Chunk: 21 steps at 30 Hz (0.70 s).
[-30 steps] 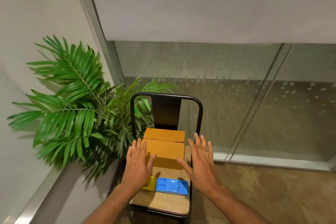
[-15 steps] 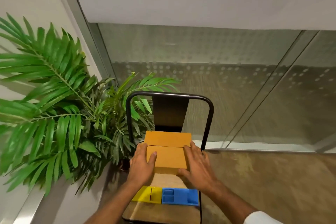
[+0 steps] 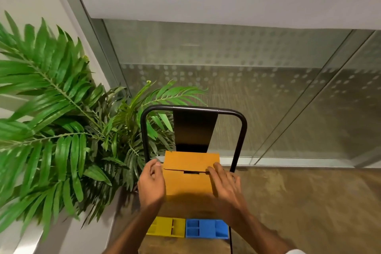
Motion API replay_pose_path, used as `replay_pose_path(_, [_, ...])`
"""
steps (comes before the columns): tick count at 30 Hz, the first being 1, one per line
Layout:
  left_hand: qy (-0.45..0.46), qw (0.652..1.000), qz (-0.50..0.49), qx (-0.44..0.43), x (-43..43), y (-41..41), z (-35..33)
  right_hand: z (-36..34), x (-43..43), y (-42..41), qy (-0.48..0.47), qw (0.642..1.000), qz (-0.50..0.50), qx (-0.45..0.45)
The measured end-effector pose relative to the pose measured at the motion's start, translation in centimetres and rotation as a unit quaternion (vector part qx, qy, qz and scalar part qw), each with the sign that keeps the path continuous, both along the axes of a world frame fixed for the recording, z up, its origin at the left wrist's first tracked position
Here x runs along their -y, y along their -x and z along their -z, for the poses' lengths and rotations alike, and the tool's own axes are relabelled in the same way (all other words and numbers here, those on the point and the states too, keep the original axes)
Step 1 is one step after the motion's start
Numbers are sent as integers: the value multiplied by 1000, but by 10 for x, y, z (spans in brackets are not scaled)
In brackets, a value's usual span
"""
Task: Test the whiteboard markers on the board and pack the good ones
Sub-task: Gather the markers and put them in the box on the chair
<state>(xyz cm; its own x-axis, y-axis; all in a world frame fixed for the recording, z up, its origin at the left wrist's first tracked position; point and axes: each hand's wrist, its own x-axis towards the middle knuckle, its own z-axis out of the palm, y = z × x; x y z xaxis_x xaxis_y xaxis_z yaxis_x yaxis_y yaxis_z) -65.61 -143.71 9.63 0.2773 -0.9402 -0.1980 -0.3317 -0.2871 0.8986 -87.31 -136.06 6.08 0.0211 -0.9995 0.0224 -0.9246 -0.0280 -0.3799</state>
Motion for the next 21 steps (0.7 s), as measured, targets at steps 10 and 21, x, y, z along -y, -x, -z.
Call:
replay_pose_path(10, [-4,961,213,174,2,-12,-12,-28,-1,-19,21,986,-17,167])
replay_pose_path(21, [-102,883,329,318,-20,5,28,11,7,-25,-34,997,-65,36])
